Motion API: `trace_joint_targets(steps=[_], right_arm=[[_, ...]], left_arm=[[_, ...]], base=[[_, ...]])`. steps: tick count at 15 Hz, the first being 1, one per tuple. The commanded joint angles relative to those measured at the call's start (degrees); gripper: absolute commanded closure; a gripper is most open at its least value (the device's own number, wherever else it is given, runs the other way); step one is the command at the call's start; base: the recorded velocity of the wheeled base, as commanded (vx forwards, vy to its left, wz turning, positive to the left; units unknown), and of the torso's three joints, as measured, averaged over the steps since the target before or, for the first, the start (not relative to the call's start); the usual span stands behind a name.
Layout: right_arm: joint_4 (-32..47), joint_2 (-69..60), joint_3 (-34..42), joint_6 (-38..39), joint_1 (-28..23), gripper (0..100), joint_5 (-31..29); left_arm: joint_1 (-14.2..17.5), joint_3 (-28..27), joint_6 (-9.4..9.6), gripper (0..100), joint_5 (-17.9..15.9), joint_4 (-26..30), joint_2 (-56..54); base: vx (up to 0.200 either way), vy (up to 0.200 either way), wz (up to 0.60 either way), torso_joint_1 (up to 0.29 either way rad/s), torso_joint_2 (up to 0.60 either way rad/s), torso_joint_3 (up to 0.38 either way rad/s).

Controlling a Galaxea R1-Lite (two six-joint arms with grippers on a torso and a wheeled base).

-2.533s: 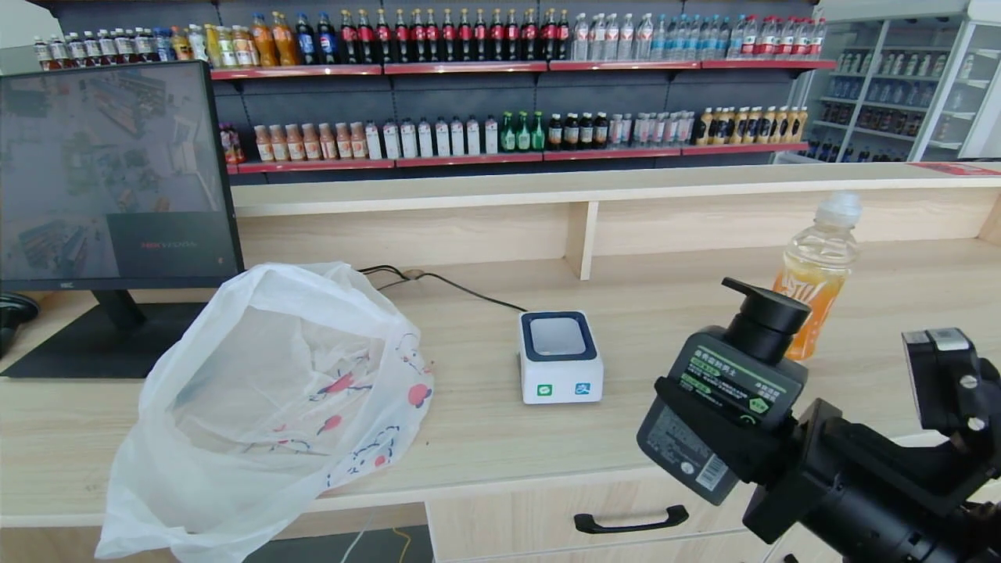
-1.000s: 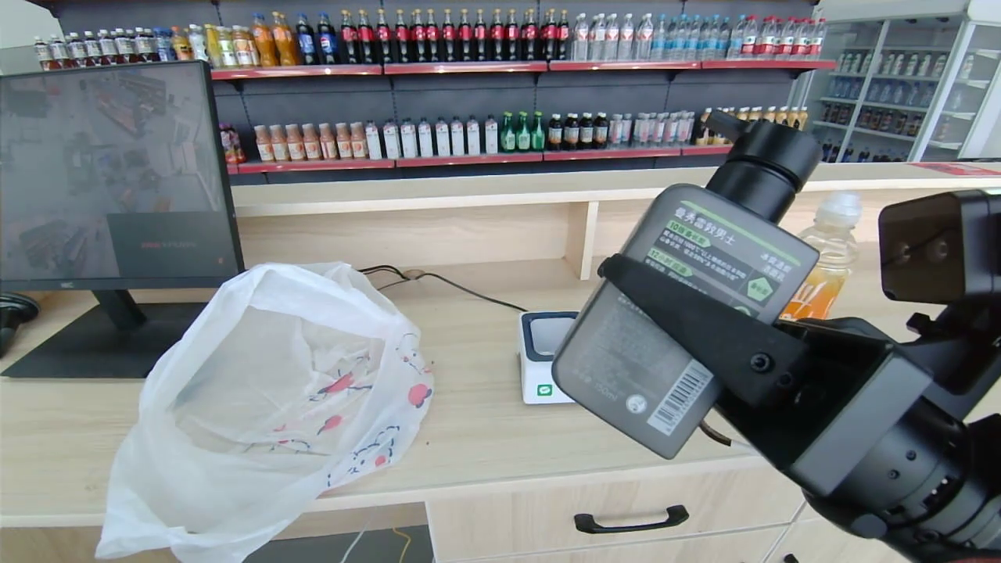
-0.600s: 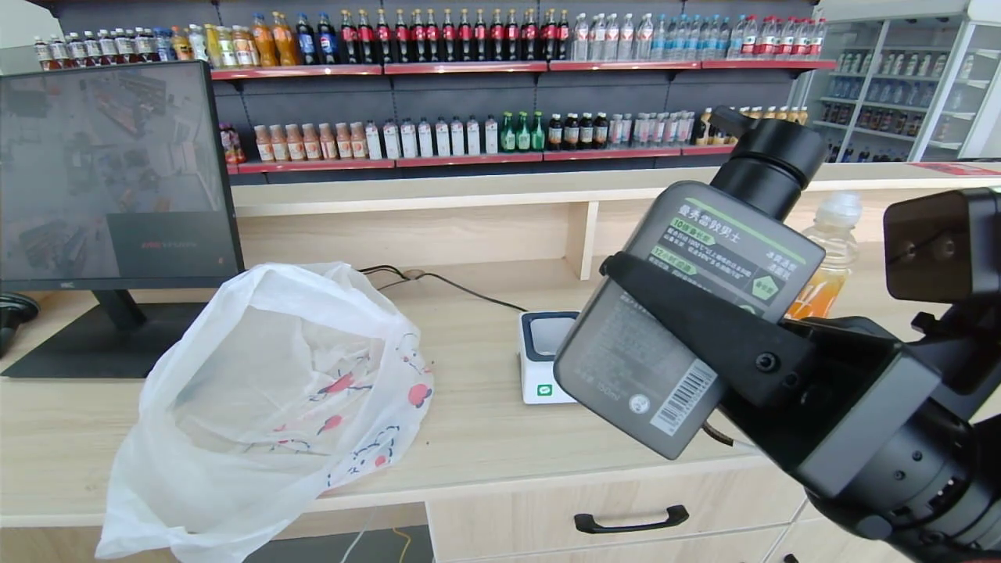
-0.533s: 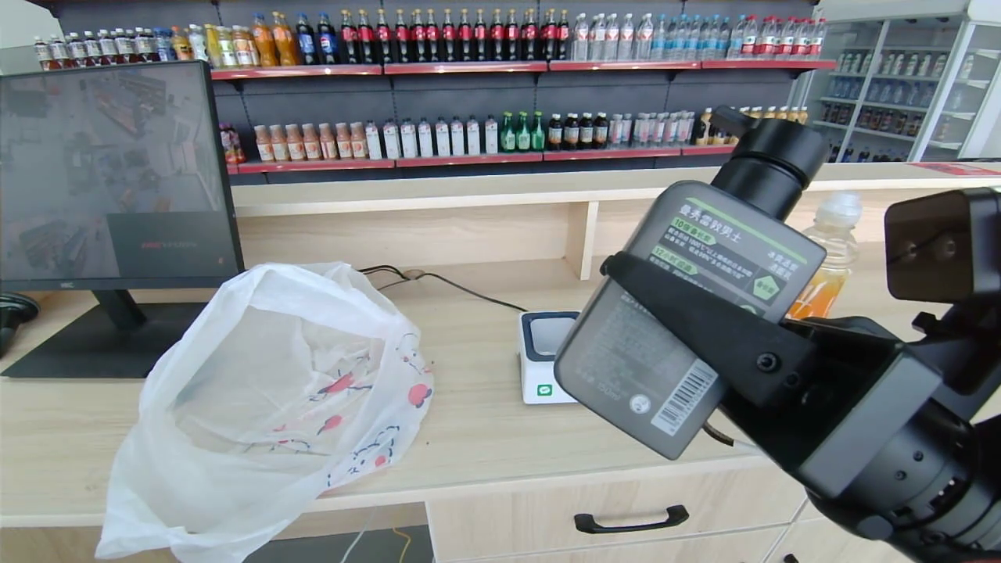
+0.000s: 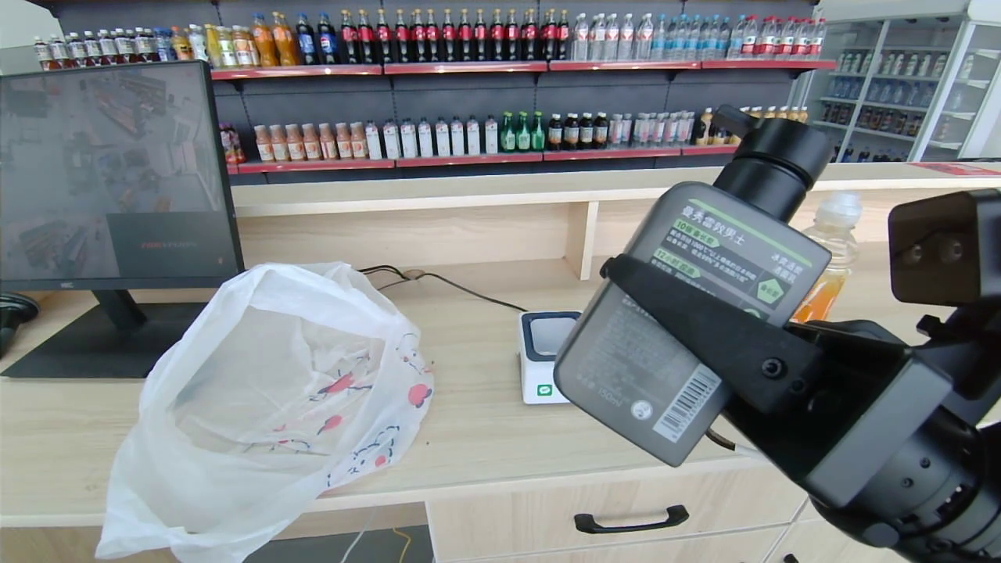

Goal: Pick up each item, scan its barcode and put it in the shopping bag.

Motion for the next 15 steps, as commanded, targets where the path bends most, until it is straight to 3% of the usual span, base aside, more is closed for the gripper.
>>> trace_joint_targets(steps=[1, 6, 9, 13, 15], right_arm=[[-0.1, -0.3, 0.6, 0.0, 0.6, 100, 0.0], [-0.1, -0.5, 1.5, -1.5, 0.2, 100, -0.1], [-0.1, -0.2, 1.0, -7.7, -0.6, 100, -0.3], [-0.1, 2.5, 1.8, -22.7, -10.7, 100, -0.9], [-0.1, 3.5, 3.1, -28.5, -13.4, 100, -5.1]], left_arm=[[0.0, 0.0, 0.02, 0, 0.0, 0.0, 0.0], [0.0, 0.0, -0.07, 0, 0.0, 0.1, 0.0], [0.0, 0.0, -0.07, 0, 0.0, 0.0, 0.0], [0.0, 0.0, -0.07, 0, 0.0, 0.0, 0.0], [0.0, 0.0, -0.07, 0, 0.0, 0.0, 0.0]], base=[[0.0, 0.0, 0.0, 0.0, 0.0, 0.0], [0.0, 0.0, 0.0, 0.0, 0.0, 0.0], [0.0, 0.0, 0.0, 0.0, 0.0, 0.0], [0.0, 0.0, 0.0, 0.0, 0.0, 0.0], [0.0, 0.0, 0.0, 0.0, 0.0, 0.0]])
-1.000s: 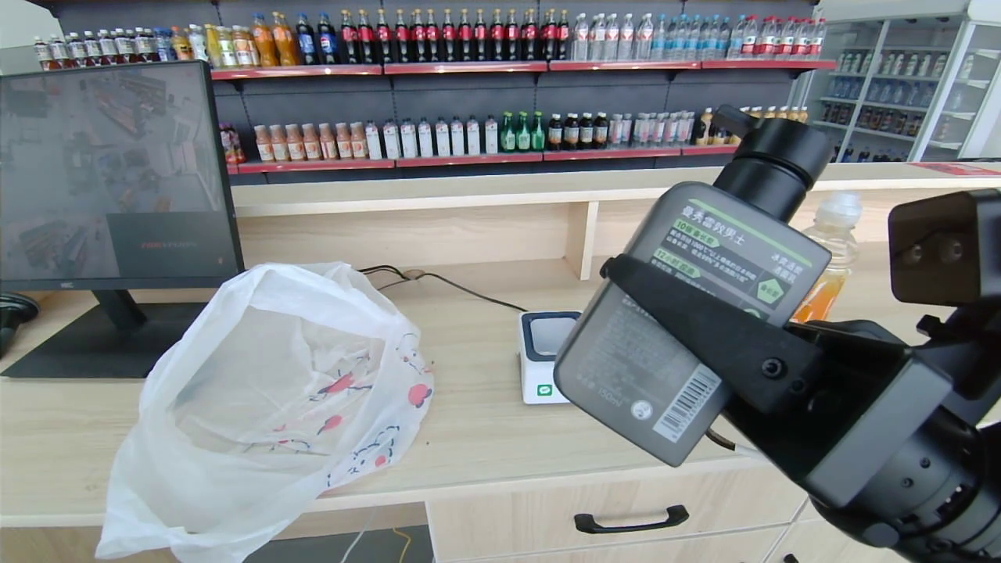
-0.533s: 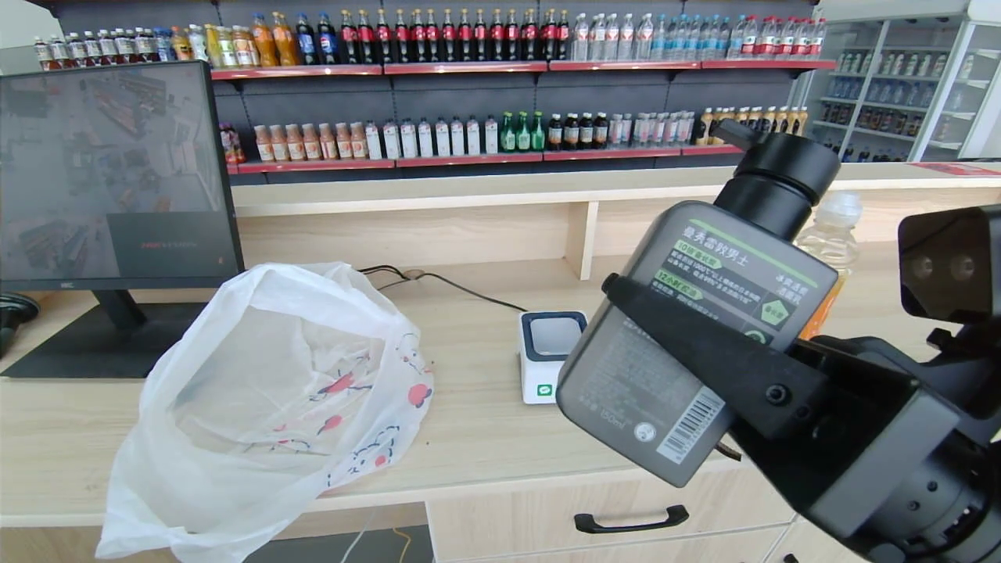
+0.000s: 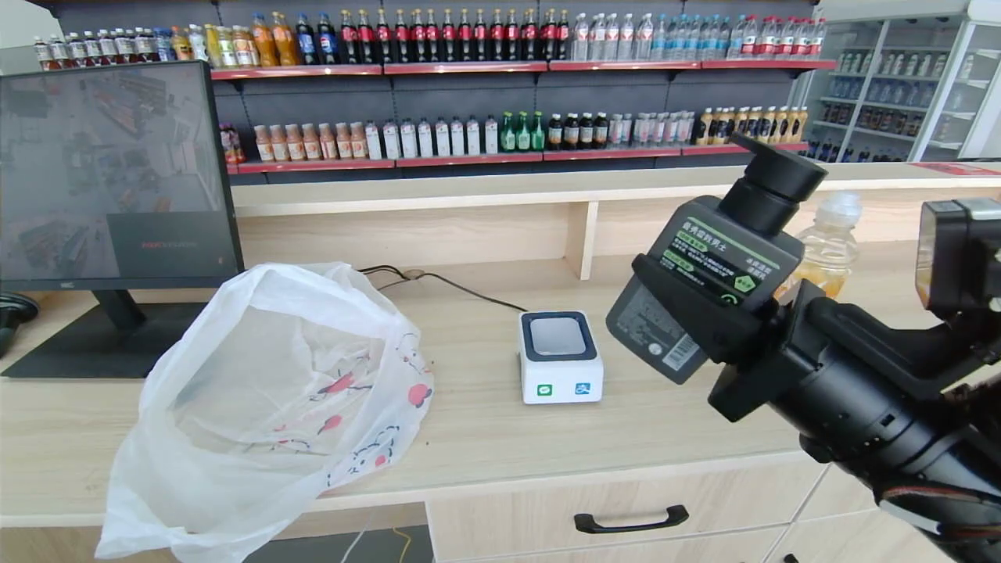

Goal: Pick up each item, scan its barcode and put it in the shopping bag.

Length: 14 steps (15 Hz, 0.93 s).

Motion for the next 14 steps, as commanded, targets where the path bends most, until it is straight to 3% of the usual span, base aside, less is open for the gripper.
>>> trace_joint_targets(steps=[1, 4, 7, 9, 14], right_arm=[[-0.1, 1.7, 1.0, -2.2, -2.2, 100, -3.0], [-0.1, 2.5, 1.4, -5.3, -4.7, 100, -17.0], [-0.1, 2.7, 3.0, -6.0, -6.5, 100, -17.5], [-0.1, 2.9, 3.0, -5.4, -10.7, 100, -17.5], [-0.1, 4.4, 1.0, -5.3, -13.3, 100, -17.4]], left_arm=[[0.0, 0.0, 0.02, 0, 0.0, 0.0, 0.0], [0.0, 0.0, 0.02, 0, 0.0, 0.0, 0.0], [0.0, 0.0, -0.07, 0, 0.0, 0.0, 0.0], [0.0, 0.0, -0.07, 0, 0.0, 0.0, 0.0], [0.0, 0.0, -0.16, 0, 0.0, 0.0, 0.0]], base=[[0.0, 0.0, 0.0, 0.0, 0.0, 0.0], [0.0, 0.0, 0.0, 0.0, 0.0, 0.0], [0.0, 0.0, 0.0, 0.0, 0.0, 0.0], [0.0, 0.0, 0.0, 0.0, 0.0, 0.0], [0.0, 0.2, 0.0, 0.003, 0.0, 0.002]])
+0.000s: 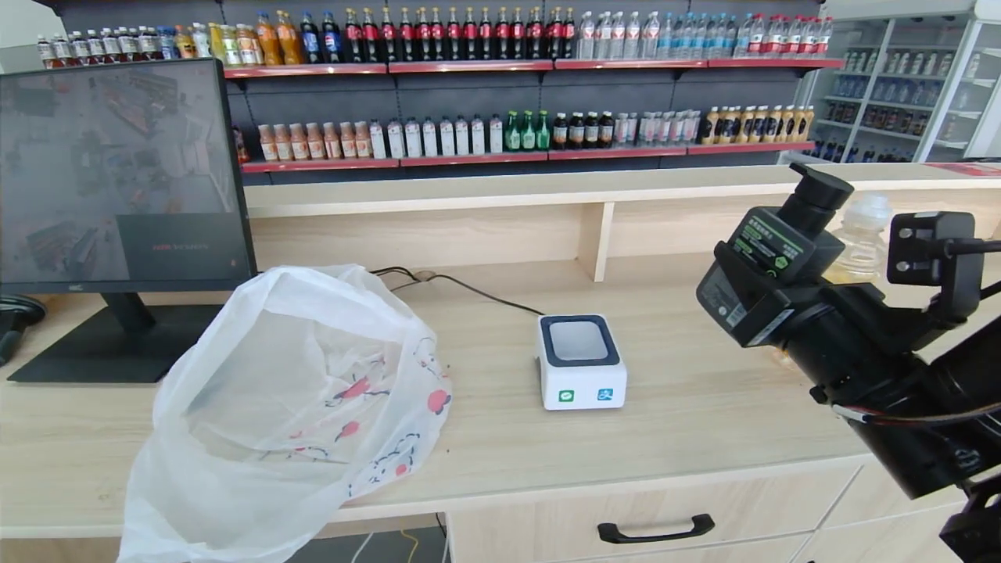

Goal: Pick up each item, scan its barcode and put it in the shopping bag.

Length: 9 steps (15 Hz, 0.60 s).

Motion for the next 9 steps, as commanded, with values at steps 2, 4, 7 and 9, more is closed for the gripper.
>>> trace_joint_targets(steps=[2, 4, 7, 9], right_arm=[[-0.1, 1.3, 0.0, 0.0, 1.0, 100, 0.0], [-0.1, 1.9, -0.4, 0.1, 1.0, 100, 0.0], [-0.1, 1.8, -0.1, 0.0, 1.2, 100, 0.0], [-0.1, 1.6, 0.1, 0.2, 1.2, 100, 0.0]], left_arm=[[0.0, 0.0, -0.05, 0, 0.0, 0.0, 0.0], [0.0, 0.0, -0.05, 0, 0.0, 0.0, 0.0], [0.0, 0.0, 0.04, 0, 0.0, 0.0, 0.0], [0.0, 0.0, 0.13, 0, 0.0, 0.0, 0.0]], base=[[0.0, 0.2, 0.0, 0.002, 0.01, 0.002], [0.0, 0.2, 0.0, 0.005, 0.01, 0.002], [0.0, 0.2, 0.0, 0.002, 0.01, 0.001], [0.0, 0.0, 0.0, 0.0, 0.0, 0.0]])
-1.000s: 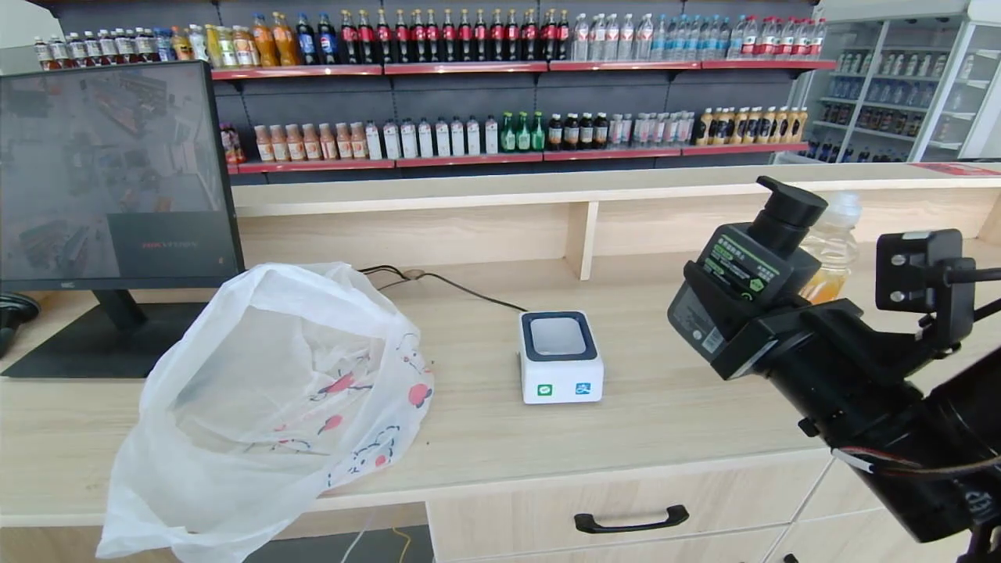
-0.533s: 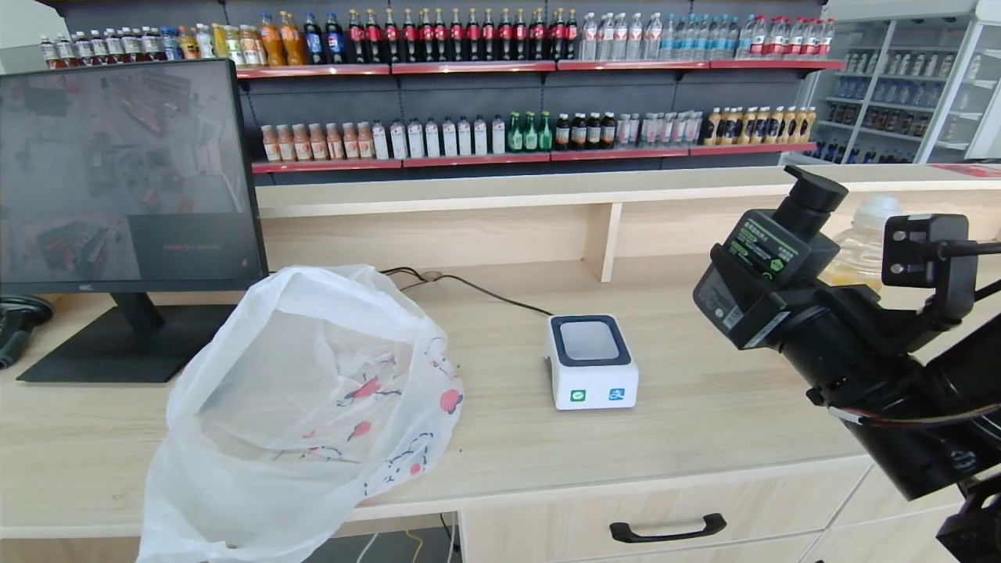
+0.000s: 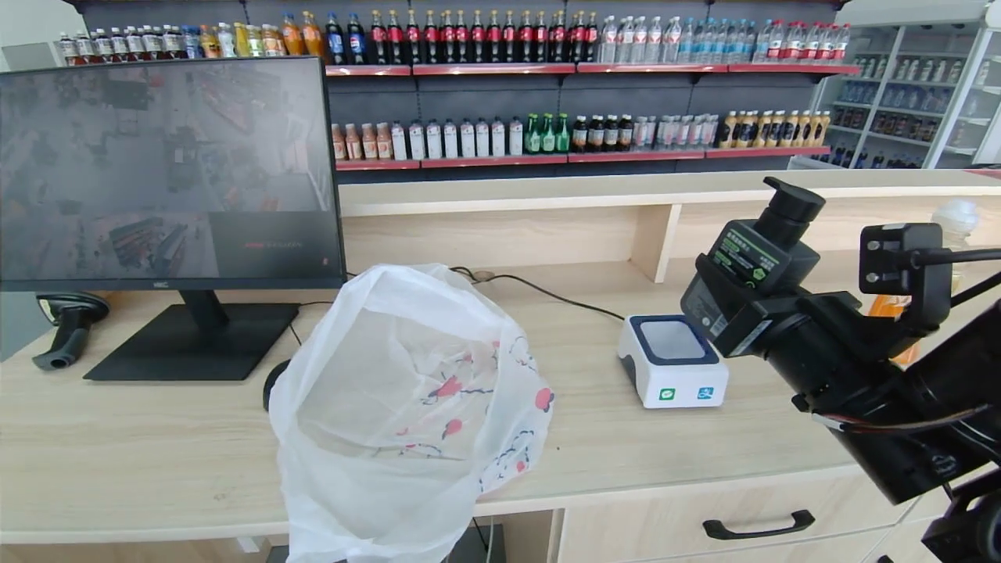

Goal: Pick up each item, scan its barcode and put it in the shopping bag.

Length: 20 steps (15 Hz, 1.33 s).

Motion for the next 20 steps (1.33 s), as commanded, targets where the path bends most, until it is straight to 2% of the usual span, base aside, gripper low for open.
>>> trace_joint_targets(steps=[1, 4, 5, 7, 8, 9, 10, 11, 13, 20], right_arm=[[-0.1, 0.0, 0.1, 0.1, 0.1, 100, 0.1], [-0.1, 0.0, 0.0, -1.8, 2.4, 100, 7.4], [-0.1, 0.3, -0.1, -2.6, 2.0, 100, 11.4], [-0.1, 0.7, -0.3, -6.0, 0.4, 100, 15.2], [-0.1, 3.0, -1.1, -13.3, -3.8, 100, 22.9], [-0.1, 4.1, -1.5, -19.0, -7.8, 100, 27.4], [-0.1, 5.8, -3.9, -27.8, -13.2, 100, 35.2], [-0.1, 8.4, -8.0, -33.5, -16.1, 100, 42.3], [-0.1, 13.0, -13.5, -37.9, -16.1, 100, 44.7], [-0.1, 18.2, -15.9, -47.7, -16.7, 100, 47.7]], left_arm=[[0.0, 0.0, 0.04, 0, 0.0, 0.0, 0.0], [0.0, 0.0, 0.04, 0, 0.0, 0.0, 0.0], [0.0, 0.0, 0.04, 0, 0.0, 0.0, 0.0], [0.0, 0.0, 0.04, 0, 0.0, 0.0, 0.0], [0.0, 0.0, 0.04, 0, 0.0, 0.0, 0.0], [0.0, 0.0, -0.05, 0, 0.0, 0.0, 0.0], [0.0, 0.0, -0.13, 0, 0.0, 0.0, 0.0], [0.0, 0.0, 0.13, 0, 0.0, 0.0, 0.0], [0.0, 0.0, 0.04, 0, 0.0, 0.0, 0.0], [0.0, 0.0, 0.04, 0, 0.0, 0.0, 0.0]], base=[[0.0, 0.0, 0.0, 0.0, 0.0, 0.0], [0.0, 0.0, 0.0, 0.0, 0.0, 0.0], [0.0, 0.0, 0.0, 0.0, 0.0, 0.0], [0.0, 0.0, 0.0, 0.0, 0.0, 0.0], [0.0, 0.0, 0.0, 0.0, 0.0, 0.0], [0.0, 0.0, 0.0, 0.0, 0.0, 0.0], [0.0, 0.0, 0.0, 0.0, 0.0, 0.0], [0.0, 0.0, 0.0, 0.0, 0.0, 0.0], [0.0, 0.0, 0.0, 0.0, 0.0, 0.0], [0.0, 0.0, 0.0, 0.0, 0.0, 0.0]])
